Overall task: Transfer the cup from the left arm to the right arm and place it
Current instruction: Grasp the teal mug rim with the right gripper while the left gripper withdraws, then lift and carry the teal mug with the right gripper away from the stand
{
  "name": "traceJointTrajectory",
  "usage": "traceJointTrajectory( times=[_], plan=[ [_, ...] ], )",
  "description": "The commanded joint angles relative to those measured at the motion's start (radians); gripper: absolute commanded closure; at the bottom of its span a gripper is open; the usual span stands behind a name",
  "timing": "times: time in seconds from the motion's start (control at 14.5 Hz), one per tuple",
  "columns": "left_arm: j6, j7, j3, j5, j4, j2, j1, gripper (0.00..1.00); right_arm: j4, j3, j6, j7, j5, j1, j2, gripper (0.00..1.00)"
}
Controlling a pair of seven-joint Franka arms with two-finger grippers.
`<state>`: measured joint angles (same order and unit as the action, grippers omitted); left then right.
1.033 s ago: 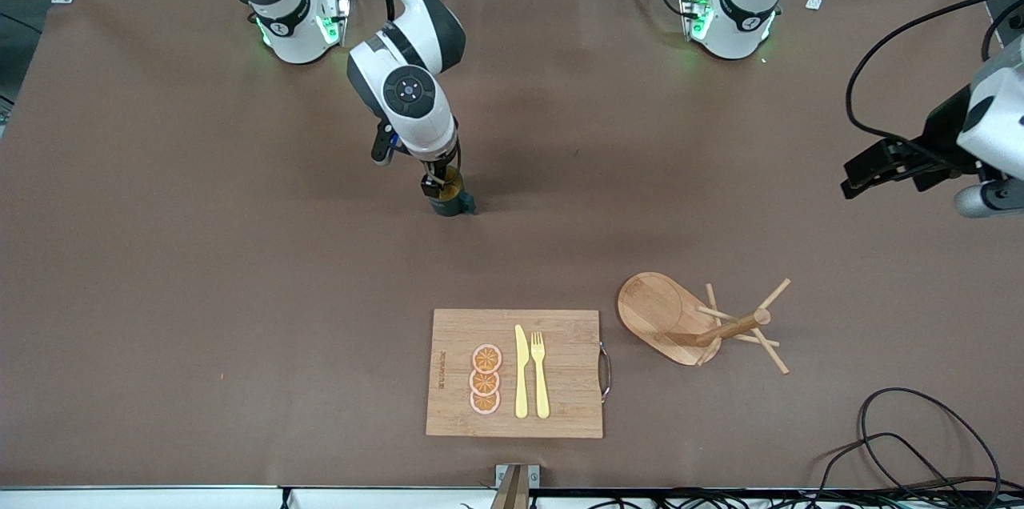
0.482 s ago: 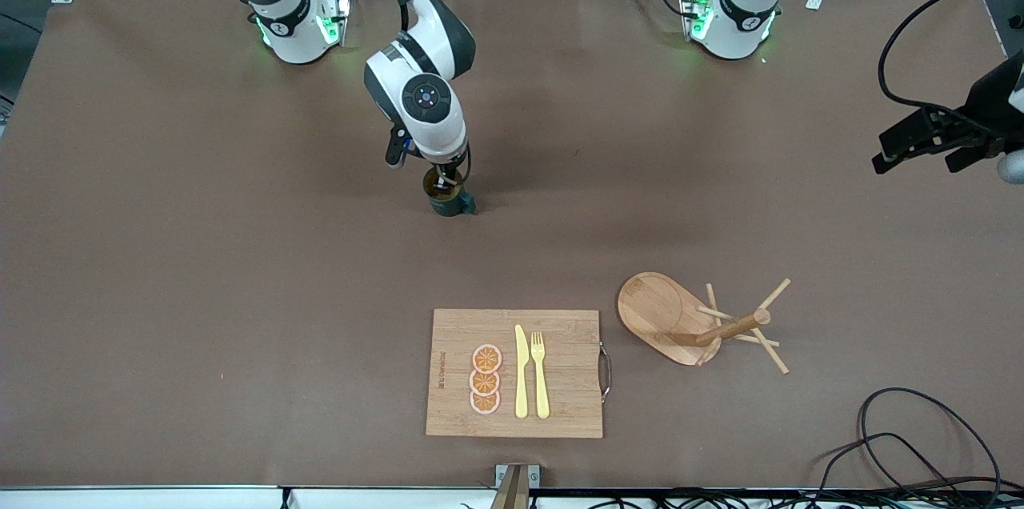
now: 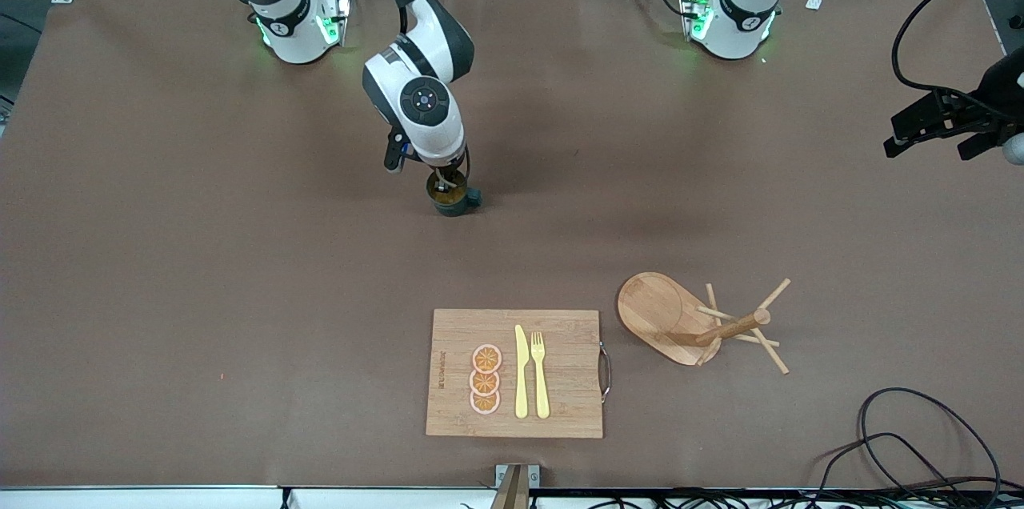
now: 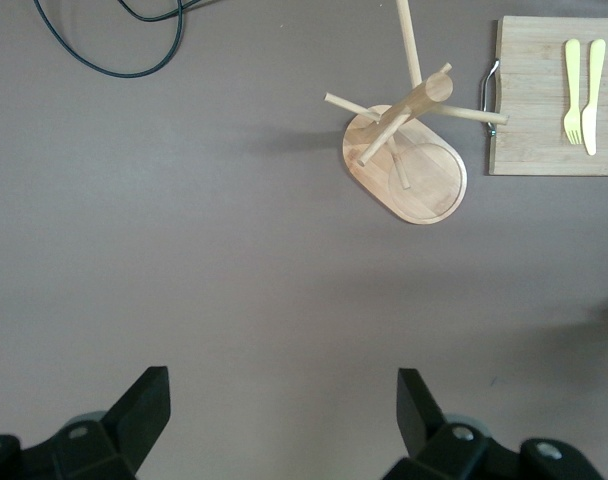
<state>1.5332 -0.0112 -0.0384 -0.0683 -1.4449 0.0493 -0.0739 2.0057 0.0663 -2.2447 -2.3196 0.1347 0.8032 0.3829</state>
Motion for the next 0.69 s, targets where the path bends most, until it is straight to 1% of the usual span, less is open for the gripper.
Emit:
traceJointTrajectory(
  times=[0.0, 0.14, 0.21, 0.34, 0.41, 0.55, 0.62],
  plan=[
    [-0.010, 0.013, -0.012, -0.001, -0.020, -0.023, -0.014, 0.00, 0.021, 0.004, 0.080, 0.210, 0.002, -0.018, -0.070, 1.00],
    [-0.008, 0.011, -0.014, 0.007, -0.020, -0.019, -0.017, 0.00, 0.022, 0.004, 0.132, 0.384, -0.001, -0.070, -0.119, 1.00],
    [-0.010, 0.002, -0.009, 0.031, -0.017, -0.020, -0.024, 0.00, 0.022, 0.006, 0.163, 0.481, -0.003, -0.091, -0.146, 1.00],
    [-0.010, -0.079, -0.008, 0.045, -0.015, -0.020, -0.044, 0.00, 0.025, 0.004, 0.232, 0.699, -0.045, -0.168, -0.205, 1.00],
    [-0.010, -0.081, -0.006, 0.045, -0.015, -0.019, -0.044, 0.00, 0.025, 0.004, 0.246, 0.800, -0.061, -0.194, -0.225, 1.00],
    [-0.010, -0.082, -0.006, 0.045, -0.015, -0.017, -0.044, 0.00, 0.067, 0.006, 0.243, 1.039, -0.145, -0.214, -0.266, 1.00],
    [-0.010, -0.081, -0.006, 0.047, -0.015, -0.016, -0.044, 0.00, 0.068, 0.004, 0.241, 1.131, -0.153, -0.245, -0.268, 1.00]
  ],
)
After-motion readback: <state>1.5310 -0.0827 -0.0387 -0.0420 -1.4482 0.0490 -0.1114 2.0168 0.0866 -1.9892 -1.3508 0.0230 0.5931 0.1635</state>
